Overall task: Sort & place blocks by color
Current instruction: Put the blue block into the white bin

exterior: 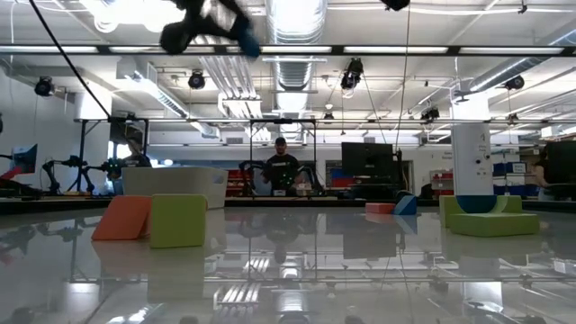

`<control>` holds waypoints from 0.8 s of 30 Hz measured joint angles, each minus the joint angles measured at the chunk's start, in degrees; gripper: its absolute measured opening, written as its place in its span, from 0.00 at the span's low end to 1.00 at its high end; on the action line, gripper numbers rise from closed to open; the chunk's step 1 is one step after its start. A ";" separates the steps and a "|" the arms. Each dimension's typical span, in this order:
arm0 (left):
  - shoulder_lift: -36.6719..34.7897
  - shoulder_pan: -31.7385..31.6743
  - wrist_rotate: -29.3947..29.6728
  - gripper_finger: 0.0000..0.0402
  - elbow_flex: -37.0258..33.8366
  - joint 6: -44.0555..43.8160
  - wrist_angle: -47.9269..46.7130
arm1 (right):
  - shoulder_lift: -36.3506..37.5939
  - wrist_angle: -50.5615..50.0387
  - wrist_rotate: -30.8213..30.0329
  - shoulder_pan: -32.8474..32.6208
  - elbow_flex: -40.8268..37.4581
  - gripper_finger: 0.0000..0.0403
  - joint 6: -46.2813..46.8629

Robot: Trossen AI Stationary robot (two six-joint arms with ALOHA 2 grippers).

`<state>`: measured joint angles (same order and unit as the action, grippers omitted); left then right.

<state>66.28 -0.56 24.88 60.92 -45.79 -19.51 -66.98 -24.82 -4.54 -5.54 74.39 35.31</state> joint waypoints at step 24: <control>22.52 -43.69 -16.14 0.29 5.52 28.58 -25.73 | 2.60 -3.72 -0.01 1.94 0.00 0.58 -1.47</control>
<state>88.80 -44.25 8.74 66.43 -17.21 -45.23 -64.38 -28.54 -4.54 -3.60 74.39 33.84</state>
